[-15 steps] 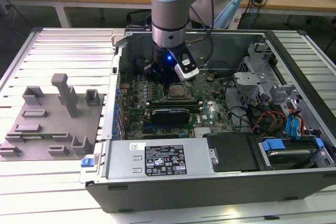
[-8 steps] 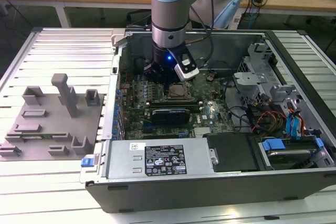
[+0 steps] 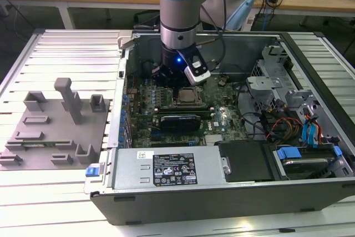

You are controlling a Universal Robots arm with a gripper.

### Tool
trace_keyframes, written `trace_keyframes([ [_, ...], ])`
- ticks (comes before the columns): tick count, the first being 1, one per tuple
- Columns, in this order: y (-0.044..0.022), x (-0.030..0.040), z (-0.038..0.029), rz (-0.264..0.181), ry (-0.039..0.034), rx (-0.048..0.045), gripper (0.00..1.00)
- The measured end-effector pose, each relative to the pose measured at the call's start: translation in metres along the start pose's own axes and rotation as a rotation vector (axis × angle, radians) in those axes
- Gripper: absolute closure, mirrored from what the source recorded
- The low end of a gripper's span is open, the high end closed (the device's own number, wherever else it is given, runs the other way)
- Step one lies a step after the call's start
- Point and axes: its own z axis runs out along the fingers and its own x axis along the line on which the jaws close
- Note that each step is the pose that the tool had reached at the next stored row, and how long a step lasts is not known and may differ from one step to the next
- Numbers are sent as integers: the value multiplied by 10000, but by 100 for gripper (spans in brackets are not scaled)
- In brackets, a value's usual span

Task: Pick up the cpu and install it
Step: 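Close the cpu cover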

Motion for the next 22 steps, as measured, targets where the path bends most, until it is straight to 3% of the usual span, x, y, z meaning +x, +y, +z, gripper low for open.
trace_keyframes([
  [5,3,-3,-148,0,-1,0,89],
  [8,3,-17,-169,-2,2,1,89],
  [12,1,-146,-166,2,53,0,89],
  [18,-4,-398,-161,3,185,22,89],
  [22,-3,-413,-183,4,190,24,89],
])
